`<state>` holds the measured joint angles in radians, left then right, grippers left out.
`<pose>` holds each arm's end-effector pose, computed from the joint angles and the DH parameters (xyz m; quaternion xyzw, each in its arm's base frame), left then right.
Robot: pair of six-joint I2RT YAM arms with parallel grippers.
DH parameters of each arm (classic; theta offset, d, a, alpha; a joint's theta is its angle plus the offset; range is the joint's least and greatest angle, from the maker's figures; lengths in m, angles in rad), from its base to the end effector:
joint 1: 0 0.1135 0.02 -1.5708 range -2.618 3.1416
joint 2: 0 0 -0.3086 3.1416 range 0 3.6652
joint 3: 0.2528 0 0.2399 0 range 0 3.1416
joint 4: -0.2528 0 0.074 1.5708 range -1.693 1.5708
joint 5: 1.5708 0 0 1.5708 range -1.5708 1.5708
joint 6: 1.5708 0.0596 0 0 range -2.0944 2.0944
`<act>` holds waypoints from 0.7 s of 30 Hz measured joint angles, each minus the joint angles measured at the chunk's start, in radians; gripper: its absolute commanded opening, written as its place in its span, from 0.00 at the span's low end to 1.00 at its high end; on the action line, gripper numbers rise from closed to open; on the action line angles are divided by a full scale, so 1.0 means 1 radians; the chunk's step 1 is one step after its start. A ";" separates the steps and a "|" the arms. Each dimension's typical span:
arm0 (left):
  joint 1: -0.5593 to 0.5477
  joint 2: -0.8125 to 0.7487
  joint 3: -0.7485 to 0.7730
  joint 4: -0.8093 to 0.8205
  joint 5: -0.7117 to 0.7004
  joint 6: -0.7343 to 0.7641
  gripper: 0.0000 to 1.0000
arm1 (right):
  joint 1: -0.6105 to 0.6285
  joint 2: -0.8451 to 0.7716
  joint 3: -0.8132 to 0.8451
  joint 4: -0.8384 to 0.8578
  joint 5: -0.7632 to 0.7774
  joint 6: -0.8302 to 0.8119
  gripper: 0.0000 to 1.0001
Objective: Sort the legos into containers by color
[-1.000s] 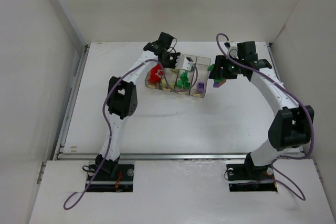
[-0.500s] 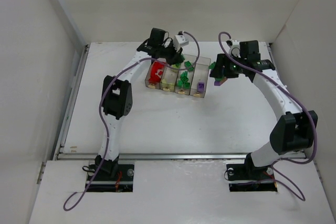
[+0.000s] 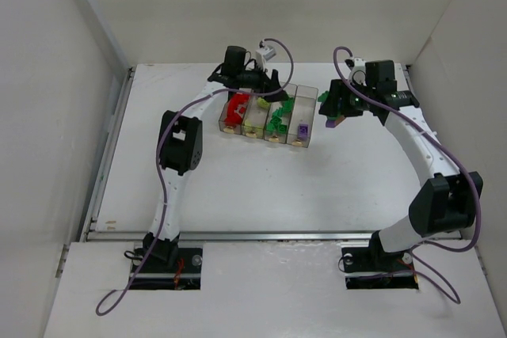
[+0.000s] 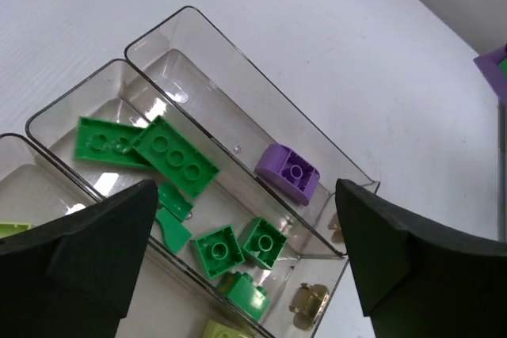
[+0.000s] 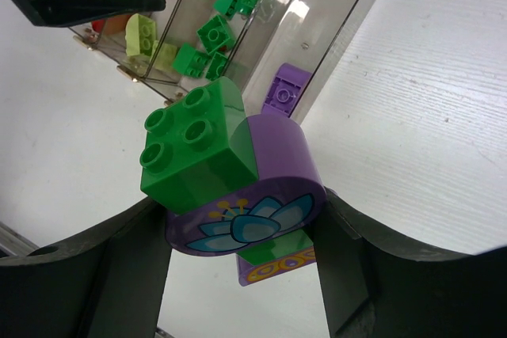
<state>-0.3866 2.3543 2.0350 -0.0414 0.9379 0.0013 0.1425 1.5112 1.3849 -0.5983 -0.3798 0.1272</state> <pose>0.5185 -0.2630 0.2776 0.3937 0.6704 -0.4620 0.4268 0.3299 0.0697 0.3661 -0.0843 0.8948 0.2248 0.3764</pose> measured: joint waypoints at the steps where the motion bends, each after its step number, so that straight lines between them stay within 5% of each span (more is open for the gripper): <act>1: 0.001 0.000 0.000 0.004 0.000 -0.004 1.00 | 0.000 0.000 0.000 0.000 0.000 0.000 0.00; 7: 0.002 0.000 0.006 -0.037 -0.057 0.029 1.00 | 0.000 0.000 0.000 0.000 0.003 0.000 0.00; 11: 0.003 -0.002 0.030 -0.095 -0.289 0.078 1.00 | 0.000 0.000 0.000 0.000 0.003 0.000 0.00; 17: 0.042 -0.011 0.060 -0.146 -0.698 0.157 0.44 | 0.000 0.005 0.000 0.000 -0.006 0.000 0.00; 21: 0.081 -0.014 0.047 -0.151 -0.832 0.180 0.40 | 0.000 0.017 0.004 0.000 -0.012 0.003 0.00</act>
<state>-0.3054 2.3398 2.0815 -0.1925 0.1062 0.1818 0.1425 1.5280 1.3888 -0.5983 -0.3920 0.1299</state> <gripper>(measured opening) 0.411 0.689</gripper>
